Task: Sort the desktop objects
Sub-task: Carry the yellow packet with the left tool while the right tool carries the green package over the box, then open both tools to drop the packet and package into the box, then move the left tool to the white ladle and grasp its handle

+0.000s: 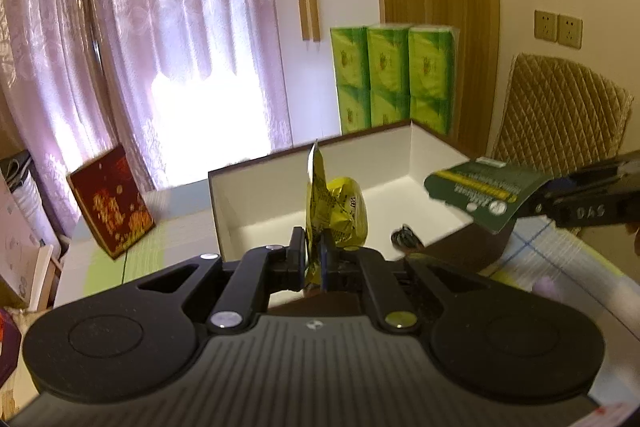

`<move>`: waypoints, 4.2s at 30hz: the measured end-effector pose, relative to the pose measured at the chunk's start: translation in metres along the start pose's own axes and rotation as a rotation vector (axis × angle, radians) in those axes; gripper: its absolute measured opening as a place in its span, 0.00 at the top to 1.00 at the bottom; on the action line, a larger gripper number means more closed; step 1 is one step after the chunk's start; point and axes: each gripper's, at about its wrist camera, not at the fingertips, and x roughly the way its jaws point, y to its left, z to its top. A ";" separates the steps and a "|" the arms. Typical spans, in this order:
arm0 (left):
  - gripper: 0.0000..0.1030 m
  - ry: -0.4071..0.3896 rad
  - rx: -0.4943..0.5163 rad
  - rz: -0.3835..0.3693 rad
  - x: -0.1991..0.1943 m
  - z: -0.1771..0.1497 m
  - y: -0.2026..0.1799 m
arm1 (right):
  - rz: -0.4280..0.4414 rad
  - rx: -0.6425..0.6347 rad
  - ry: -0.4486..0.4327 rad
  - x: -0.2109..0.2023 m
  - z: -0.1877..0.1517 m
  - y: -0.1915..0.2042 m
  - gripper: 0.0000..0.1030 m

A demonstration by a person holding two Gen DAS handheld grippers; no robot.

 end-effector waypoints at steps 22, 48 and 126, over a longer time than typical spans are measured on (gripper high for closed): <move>0.97 0.053 0.013 0.005 0.086 0.025 0.017 | -0.033 -0.022 0.071 0.075 0.036 -0.018 0.69; 0.93 0.229 0.053 0.027 0.204 0.031 0.028 | -0.080 -0.072 0.251 0.164 0.061 -0.027 0.69; 0.10 0.341 -0.259 0.068 -0.003 -0.048 -0.008 | -0.008 -0.066 0.134 -0.006 -0.023 -0.027 0.02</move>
